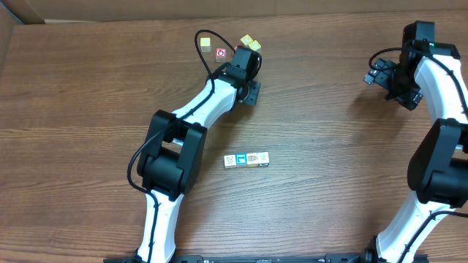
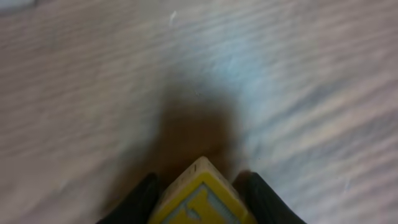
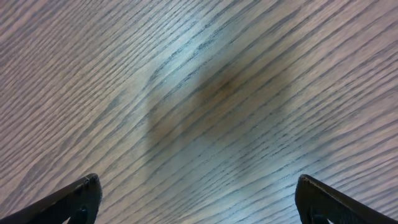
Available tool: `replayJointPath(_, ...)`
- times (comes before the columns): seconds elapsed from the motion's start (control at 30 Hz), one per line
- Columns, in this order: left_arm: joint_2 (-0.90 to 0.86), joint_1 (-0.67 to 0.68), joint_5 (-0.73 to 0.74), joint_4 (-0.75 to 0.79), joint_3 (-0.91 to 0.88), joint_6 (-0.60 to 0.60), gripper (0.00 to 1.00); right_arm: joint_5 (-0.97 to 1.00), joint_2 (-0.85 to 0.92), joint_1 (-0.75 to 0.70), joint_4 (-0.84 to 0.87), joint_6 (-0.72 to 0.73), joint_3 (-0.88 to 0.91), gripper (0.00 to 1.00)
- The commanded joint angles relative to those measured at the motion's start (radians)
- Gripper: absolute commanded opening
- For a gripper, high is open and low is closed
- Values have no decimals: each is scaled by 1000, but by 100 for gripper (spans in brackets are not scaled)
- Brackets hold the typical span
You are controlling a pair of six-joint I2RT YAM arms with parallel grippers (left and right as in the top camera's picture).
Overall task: Flip 5 blocks
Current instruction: 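Carry the block forward and rotate it to show the blue X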
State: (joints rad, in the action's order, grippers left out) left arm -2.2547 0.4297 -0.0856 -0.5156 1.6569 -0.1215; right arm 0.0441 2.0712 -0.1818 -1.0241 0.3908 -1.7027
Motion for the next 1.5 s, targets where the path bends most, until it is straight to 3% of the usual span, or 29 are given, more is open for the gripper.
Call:
replayJointPath(0.0,126,-5,-78,-88,-3,24,30,7,-38,-1,2,-6,-19,100)
replayJointPath(0.1,207,-5,-79,-188,-3,24,30,7,-38,-1,2,-6,-19,100)
replayJointPath(0.2,305,-6,-79,-344,-3,9,44,7,-38,-1,2,-6,-19,100)
replayJointPath(0.27,324,-6,-81,-431,-4,-24,38,7,-38,-1,2,-6,-19,100)
replayJointPath(0.33,309,-6,-81,-494,-9,-76,42,7,-38,-1,2,-6,-19,100)
replayJointPath(0.4,286,-6,-81,-517,-12,-97,49,7,-38,-1,2,-6,-19,100)
replayJointPath(0.5,272,-12,-82,-547,-12,-119,51,7,-38,-1,2,-6,-19,100)
replayJointPath(0.67,273,-56,-79,-613,-12,-178,67,7,-38,-1,2,-6,-19,100)
replayJointPath(0.8,272,-115,-51,-653,-12,-244,69,7,-38,-1,2,-6,-19,100)
replayJointPath(0.93,272,-172,-45,-628,-13,-320,64,7,-38,-1,2,-6,-19,100)
replayJointPath(1.03,270,-192,-56,-571,-27,-276,59,7,-38,-1,2,-6,-19,100)
replayJointPath(1.23,270,-188,58,-447,-121,-192,60,7,-38,-1,2,-6,-19,100)
replayJointPath(1.47,269,-187,53,-307,-230,-138,55,7,-38,-1,2,-6,-19,100)
